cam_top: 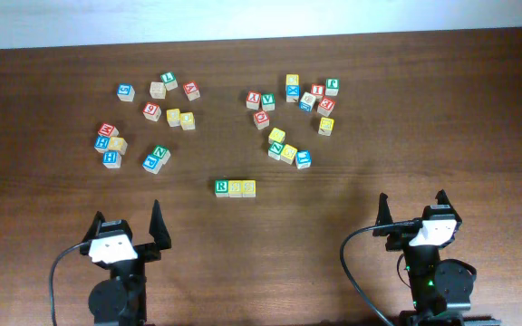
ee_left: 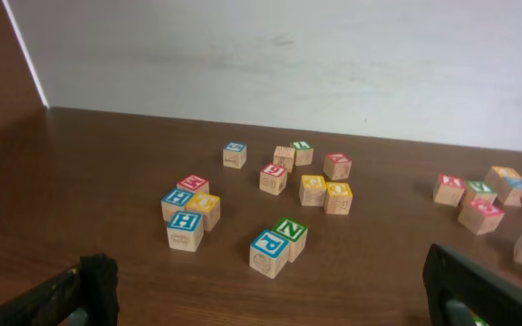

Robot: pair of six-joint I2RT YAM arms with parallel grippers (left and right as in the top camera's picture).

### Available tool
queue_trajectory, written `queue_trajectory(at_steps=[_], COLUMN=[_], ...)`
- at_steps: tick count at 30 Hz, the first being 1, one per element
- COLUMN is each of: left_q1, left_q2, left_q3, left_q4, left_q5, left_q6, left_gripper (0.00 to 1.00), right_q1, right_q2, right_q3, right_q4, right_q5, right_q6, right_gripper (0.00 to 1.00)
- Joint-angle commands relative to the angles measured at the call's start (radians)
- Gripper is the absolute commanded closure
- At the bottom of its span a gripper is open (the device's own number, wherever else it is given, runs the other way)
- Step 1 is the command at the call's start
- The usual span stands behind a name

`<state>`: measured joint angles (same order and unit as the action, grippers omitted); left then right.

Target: Spell out RSS

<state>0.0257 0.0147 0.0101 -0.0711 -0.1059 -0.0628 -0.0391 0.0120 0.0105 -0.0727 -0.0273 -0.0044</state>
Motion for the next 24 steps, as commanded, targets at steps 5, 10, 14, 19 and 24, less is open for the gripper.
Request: queue_trajectory(at_steps=[5, 10, 14, 19, 24], left_q1=[0.001, 0.001, 0.001, 0.001, 0.001], left_q2=[-0.01, -0.01, -0.01, -0.01, -0.01], left_q3=[-0.001, -0.001, -0.001, -0.001, -0.001], left_q4=[-0.013, -0.014, -0.014, -0.014, -0.013], left_q5=[0.022, 0.028, 0.028, 0.027, 0.011], left_q6=[0.064, 0.064, 0.064, 0.063, 0.049], left_gripper=[0.01, 0.01, 0.01, 0.01, 0.01], right_q1=[0.005, 0.005, 0.005, 0.005, 0.005], right_q2=[-0.009, -0.009, -0.008, -0.008, -0.008], right_q3=[-0.005, -0.005, -0.005, -0.005, -0.005], right_q4=[-0.005, -0.006, -0.005, -0.006, -0.005], right_q5=[-0.006, -0.006, -0.006, -0.006, -0.006], right_q6=[-0.006, -0.006, -0.006, -0.006, -0.006], right_gripper=[0.02, 0.02, 0.02, 0.02, 0.02])
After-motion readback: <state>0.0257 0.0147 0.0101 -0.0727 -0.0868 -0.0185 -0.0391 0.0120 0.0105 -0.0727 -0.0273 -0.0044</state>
